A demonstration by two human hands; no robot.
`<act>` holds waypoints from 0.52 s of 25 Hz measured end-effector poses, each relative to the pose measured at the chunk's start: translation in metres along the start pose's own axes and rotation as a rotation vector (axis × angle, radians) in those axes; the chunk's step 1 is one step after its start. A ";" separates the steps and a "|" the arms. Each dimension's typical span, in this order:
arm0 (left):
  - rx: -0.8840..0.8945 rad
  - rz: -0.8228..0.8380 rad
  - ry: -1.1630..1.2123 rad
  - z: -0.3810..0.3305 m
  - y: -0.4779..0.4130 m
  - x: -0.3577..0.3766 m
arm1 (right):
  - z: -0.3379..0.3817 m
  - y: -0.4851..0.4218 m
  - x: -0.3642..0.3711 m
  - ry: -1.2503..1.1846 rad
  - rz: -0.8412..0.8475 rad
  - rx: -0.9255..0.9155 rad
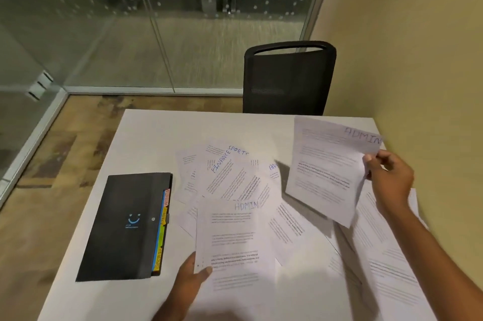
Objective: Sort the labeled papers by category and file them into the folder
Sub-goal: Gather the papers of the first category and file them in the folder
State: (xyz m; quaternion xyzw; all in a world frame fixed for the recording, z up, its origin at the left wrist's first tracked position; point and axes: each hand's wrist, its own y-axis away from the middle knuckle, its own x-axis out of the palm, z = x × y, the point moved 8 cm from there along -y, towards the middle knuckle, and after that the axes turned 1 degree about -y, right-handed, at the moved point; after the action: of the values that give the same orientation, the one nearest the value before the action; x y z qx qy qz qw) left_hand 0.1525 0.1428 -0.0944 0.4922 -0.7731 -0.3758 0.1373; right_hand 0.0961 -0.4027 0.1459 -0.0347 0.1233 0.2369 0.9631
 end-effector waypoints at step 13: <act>0.009 0.132 0.230 -0.036 0.069 0.003 | -0.082 0.142 0.073 0.060 0.334 0.309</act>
State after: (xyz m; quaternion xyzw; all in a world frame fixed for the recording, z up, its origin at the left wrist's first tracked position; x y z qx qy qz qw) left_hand 0.1268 0.1404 -0.0204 0.4808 -0.7845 -0.3036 0.2473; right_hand 0.0752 -0.2547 0.0471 0.1269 0.1909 0.3700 0.9003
